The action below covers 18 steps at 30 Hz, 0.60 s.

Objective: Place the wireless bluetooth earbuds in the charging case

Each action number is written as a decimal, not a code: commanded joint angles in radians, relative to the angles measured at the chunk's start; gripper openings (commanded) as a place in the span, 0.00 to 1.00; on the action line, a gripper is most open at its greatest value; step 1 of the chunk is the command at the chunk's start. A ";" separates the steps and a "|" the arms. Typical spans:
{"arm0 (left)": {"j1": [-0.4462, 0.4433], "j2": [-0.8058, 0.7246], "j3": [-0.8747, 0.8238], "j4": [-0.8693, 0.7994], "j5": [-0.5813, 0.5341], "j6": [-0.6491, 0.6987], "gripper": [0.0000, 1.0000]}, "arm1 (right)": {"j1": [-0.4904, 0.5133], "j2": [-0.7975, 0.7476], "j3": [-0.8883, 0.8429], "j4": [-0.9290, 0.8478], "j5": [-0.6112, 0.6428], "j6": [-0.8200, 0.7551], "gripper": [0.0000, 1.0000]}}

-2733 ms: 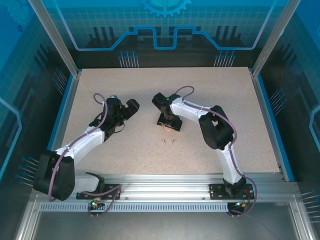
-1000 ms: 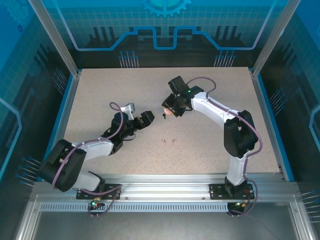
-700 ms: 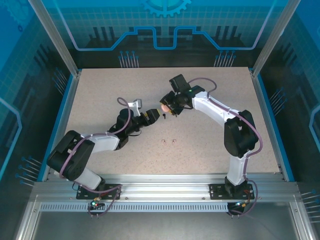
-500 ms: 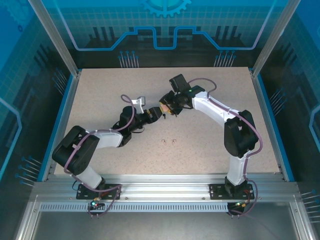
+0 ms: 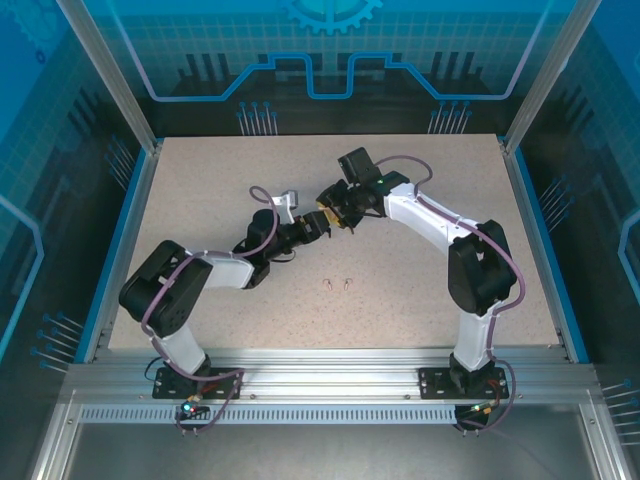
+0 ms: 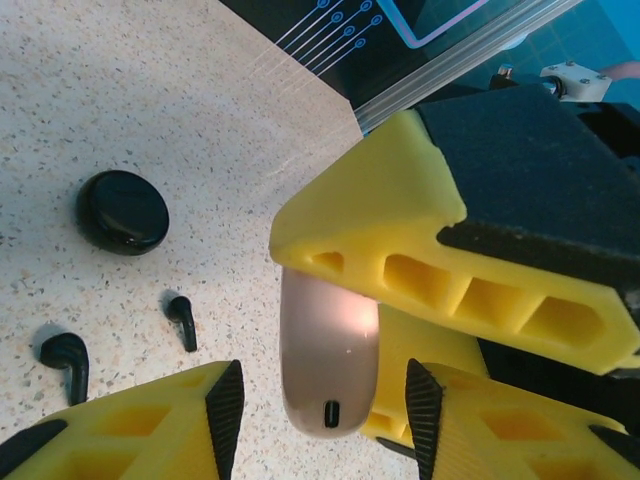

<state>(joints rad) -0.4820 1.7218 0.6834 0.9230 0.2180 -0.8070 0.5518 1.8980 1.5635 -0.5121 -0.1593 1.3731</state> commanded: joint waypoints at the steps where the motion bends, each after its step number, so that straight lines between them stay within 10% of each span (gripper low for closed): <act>1: -0.009 0.020 0.028 0.046 0.001 -0.003 0.47 | 0.008 -0.020 -0.020 0.015 -0.020 0.013 0.42; 18: -0.008 0.029 0.041 0.050 -0.022 -0.008 0.39 | 0.008 -0.028 -0.034 0.031 -0.025 0.016 0.42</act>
<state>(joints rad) -0.4820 1.7424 0.6979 0.9283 0.2138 -0.8139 0.5518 1.8977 1.5372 -0.4889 -0.1658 1.3777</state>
